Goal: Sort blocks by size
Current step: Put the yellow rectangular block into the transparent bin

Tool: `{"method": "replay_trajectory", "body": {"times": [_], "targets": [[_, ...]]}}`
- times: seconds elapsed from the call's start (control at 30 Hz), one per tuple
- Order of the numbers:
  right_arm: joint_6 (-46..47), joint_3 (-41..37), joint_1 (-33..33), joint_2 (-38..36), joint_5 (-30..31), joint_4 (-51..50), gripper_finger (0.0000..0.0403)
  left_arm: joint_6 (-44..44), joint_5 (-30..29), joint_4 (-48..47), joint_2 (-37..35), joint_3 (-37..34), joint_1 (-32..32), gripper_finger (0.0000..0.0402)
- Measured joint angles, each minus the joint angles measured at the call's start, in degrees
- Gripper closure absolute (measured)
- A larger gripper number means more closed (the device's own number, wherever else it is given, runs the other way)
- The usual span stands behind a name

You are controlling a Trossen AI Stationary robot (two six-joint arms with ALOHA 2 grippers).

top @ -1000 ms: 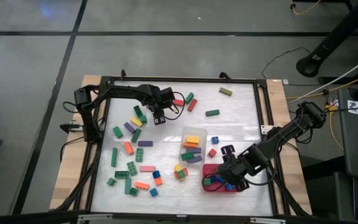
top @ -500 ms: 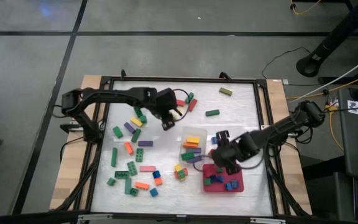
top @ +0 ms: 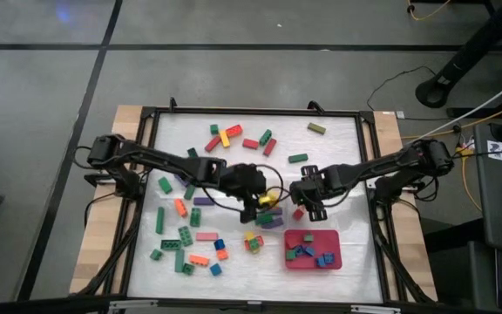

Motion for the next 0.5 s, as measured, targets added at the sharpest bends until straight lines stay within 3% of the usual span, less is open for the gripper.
{"method": "replay_trajectory", "body": {"times": [0.23, 0.5], "targets": [[-3.56, -4.28, -4.93, -0.01, -3.07, 5.90, 0.0176, 1.96, -1.33, 2.56, 5.47, -0.02, -1.87, 0.0255], [-5.54, -8.05, -7.17, -0.01, -8.30, 10.67, 0.0176, 1.81, -2.87, 2.56, 7.71, -0.04, -1.89, 0.0201]]}}
